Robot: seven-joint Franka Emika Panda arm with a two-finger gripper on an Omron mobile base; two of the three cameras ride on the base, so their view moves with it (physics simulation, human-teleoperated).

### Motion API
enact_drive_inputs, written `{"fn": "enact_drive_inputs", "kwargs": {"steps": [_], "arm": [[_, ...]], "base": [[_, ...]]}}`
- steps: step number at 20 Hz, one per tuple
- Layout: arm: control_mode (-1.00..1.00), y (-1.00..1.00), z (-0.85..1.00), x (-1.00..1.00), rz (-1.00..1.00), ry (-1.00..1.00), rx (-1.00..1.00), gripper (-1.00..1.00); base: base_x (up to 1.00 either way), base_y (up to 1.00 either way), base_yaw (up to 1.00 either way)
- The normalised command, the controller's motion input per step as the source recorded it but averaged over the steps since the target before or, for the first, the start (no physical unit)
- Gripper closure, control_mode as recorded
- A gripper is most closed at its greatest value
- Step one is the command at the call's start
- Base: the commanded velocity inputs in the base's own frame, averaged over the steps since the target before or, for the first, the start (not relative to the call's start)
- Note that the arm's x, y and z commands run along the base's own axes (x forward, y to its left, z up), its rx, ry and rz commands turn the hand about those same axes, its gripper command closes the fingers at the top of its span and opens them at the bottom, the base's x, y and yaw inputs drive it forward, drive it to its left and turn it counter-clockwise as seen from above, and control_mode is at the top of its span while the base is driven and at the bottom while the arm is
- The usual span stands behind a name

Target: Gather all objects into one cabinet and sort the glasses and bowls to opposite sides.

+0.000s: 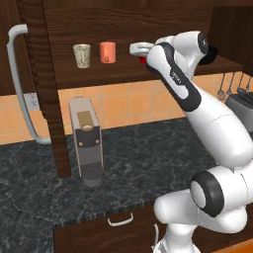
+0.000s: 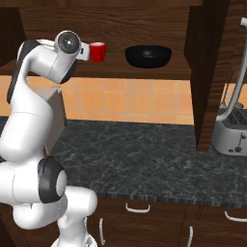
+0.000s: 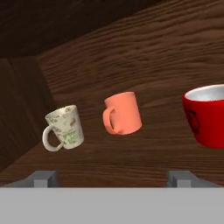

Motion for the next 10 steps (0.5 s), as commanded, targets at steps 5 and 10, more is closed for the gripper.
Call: {"fn": "enact_drive_inputs", "kwargs": {"steps": [5, 10], "arm": [[-1.00, -0.75, 0.14, -0.53, 0.00, 0.00, 0.04, -1.00], [-1.00, -0.83, -0.06, -0.11, -0.04, 0.09, -0.02, -1.00]], "base": [[0.00, 0.00, 0.00], [0.00, 0.00, 0.00]]}}
